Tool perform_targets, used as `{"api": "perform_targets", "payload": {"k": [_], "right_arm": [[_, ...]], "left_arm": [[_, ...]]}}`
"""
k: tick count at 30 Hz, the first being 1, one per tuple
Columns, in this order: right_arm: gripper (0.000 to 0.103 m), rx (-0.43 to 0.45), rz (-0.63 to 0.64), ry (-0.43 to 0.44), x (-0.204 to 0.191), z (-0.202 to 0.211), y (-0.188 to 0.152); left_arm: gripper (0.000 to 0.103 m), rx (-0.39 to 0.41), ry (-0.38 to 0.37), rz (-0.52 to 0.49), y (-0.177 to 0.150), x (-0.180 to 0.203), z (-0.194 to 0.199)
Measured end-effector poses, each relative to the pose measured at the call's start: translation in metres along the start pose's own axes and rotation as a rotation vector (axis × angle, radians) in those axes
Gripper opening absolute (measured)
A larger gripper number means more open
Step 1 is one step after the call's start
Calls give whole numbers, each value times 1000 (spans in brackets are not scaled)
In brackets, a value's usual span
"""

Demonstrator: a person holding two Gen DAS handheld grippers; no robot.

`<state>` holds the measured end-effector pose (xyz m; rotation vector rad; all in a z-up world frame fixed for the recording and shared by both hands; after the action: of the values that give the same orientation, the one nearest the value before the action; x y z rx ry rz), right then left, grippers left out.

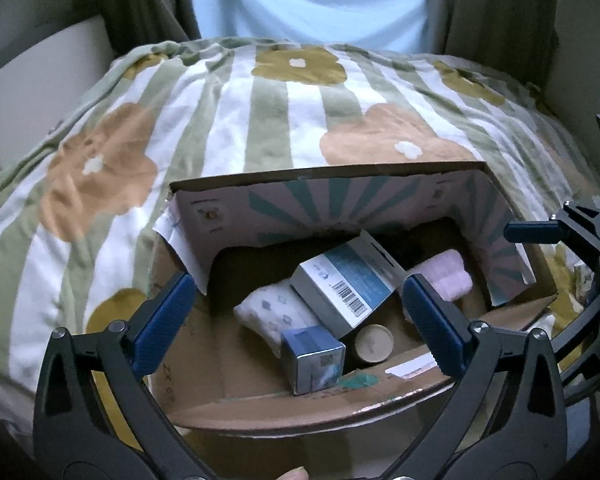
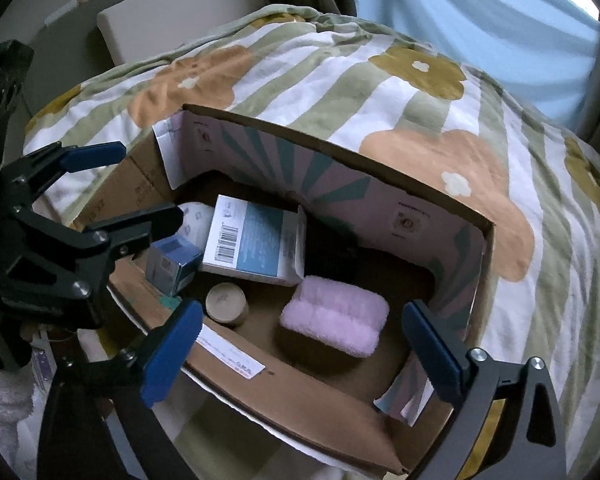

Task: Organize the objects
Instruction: 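Open both tools to drop the blue box and cylinder inside, then move both tools back toward the tissue pack and plastic case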

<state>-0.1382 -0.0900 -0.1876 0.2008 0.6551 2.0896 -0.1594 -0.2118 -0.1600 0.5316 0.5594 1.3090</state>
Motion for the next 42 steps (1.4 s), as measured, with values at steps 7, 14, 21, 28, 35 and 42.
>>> {"api": "perform_targets", "payload": {"k": [7,14,21,28,35,42], "right_arm": [[100,13,9,-7,-1,7,0],[100,31,2,-19,2,19,1],[100,57,-11,-29,9,34,1],[100,75,-109,66,20,56,3],[100,128,-123,40,39,87,5],[100,182,-196,-14,75,121,1]], "left_arm": [[103,-1,2,23,0,-5,8],[103,14,-7,30,3,-2,21],[103,31,-27,37,9,6,32],[103,39,-21,17,16,17,42],[103,48,-25,15,27,34,53],[103,71,-35,0,40,65,63]]}}
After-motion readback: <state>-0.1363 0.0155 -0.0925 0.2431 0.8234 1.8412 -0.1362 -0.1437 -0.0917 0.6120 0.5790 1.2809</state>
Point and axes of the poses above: each gripper's, at about its wrist camera, not at the fingertips, and z roughly against the way its jaws point, x to its right, y to its top, the point moved 6 cm from there along -z, roughly the way its jaws point, and after that the axes turned 8 degrees about -z, right-handed, at the moved point
